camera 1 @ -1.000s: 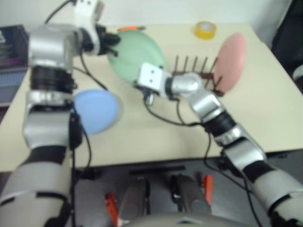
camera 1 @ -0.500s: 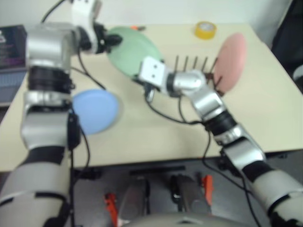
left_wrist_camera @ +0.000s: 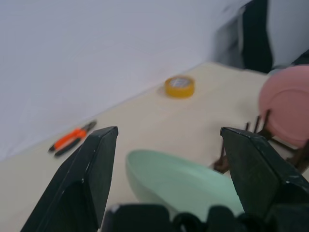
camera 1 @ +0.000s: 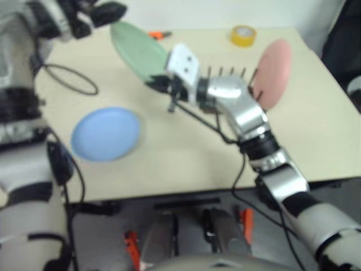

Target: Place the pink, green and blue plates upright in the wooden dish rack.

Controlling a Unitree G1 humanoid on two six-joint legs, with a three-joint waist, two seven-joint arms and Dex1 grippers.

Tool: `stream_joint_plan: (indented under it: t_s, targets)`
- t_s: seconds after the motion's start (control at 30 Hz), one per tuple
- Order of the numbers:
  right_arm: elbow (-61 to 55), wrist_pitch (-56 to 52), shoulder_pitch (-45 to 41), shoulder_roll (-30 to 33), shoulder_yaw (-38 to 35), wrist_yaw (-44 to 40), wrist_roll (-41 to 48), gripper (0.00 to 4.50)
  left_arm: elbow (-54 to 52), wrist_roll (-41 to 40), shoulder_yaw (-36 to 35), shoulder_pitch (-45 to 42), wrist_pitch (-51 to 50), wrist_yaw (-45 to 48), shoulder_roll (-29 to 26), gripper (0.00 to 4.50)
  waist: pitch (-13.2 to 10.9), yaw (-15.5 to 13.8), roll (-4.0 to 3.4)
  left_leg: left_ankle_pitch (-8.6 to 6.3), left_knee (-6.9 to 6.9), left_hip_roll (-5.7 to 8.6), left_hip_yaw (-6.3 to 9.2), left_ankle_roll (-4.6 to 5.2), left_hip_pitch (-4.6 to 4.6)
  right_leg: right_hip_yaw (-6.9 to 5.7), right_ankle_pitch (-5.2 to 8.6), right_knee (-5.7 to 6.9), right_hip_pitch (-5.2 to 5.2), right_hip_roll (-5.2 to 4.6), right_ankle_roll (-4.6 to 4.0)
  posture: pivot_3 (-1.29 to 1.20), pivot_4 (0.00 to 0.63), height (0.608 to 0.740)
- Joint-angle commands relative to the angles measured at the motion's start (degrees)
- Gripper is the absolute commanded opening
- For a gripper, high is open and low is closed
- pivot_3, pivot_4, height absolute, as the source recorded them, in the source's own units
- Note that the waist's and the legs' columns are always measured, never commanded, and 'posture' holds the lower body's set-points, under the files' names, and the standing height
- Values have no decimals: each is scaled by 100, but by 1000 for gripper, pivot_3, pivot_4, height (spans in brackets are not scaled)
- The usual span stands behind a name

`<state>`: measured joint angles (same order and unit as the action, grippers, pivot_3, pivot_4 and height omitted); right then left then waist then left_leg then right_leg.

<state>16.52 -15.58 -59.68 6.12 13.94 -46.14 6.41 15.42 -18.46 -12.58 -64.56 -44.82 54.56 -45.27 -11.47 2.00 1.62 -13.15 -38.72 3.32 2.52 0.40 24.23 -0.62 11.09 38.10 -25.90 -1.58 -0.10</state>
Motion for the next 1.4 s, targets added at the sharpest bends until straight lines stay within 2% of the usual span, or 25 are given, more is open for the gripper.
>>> stream_joint_plan:
  t_s: [0.03, 0.1, 0.17, 0.3, 0.43, 0.57, 0.8, 1.0, 1.4]
  targets:
    - [-207, -306, -316, 79, -558, 62, 434, 0, -1131, -773, -690, 743, -16, 431, -266, 3722, 0, -9, 0, 2, 0, -2, 2, -4, -1, -2, -1, 2, 1, 0, -4, 0, 150, 740]
    - [-55, -483, -445, 199, -905, 151, 644, 0, -1728, -1105, -888, 1313, -172, 522, -377, 3722, 0, -15, 1, 6, 0, -6, 4, -8, -1, -7, -1, -1, 3, 3, -11, 0, 150, 740]
    - [99, -896, -669, 335, -1428, 237, 1087, 0, -2410, -1302, -792, 1955, -252, 618, -451, 3722, 0, -39, 1, 10, -1, -7, 7, -5, -1, -10, 0, -5, 10, 5, -13, 0, 150, 740]
    - [405, -1495, -1178, 852, -2292, 288, 1812, 0, -3635, -2076, -698, 2924, -553, 633, -289, 3722, -1, -97, 0, 13, 1, -5, 12, 1, -23, -12, 1, -29, 43, 1, -21, 0, 150, 740]
    - [487, -2328, -1517, 1467, -3027, 500, 2456, 0, -4014, -2210, -330, 3386, -658, 152, 3, 3722, 0, -111, 1, 14, 5, -7, 13, 5, -38, -18, 3, -38, 61, 2, -28, 0, 150, 740]
    - [353, -3215, -1445, 1900, -3463, 887, 2936, 0, -4198, -2319, 26, 3598, -695, -81, 140, 3722, 1, -110, 2, 20, 29, -9, 2, 13, -49, -16, 9, -37, 64, 2, -36, 0, 150, 740]
    - [-136, -4302, -896, 1989, -3747, 1517, 3458, 0, -4150, -2287, 468, 3586, -643, -204, 173, 3722, 0, -19, 1, 25, 77, -20, -35, 22, -75, 1, 17, -38, 62, 5, -42, 0, 150, 740]
    - [-187, -4218, -440, 1948, -3617, 1810, 3378, 0, -4122, -2426, 554, 3456, -701, -330, 244, 3722, 0, -26, 1, 25, 76, -25, -37, 23, -75, 2, 28, -41, 64, 13, -20, 0, 150, 740]
    - [-156, -4225, -178, 1885, -3679, 1971, 3566, 0, -4197, -2615, 510, 3447, -813, -499, 174, 3722, 0, -25, 1, 25, 76, -27, -41, 23, -75, 6, 26, -47, 64, 18, -13, 0, 150, 740]
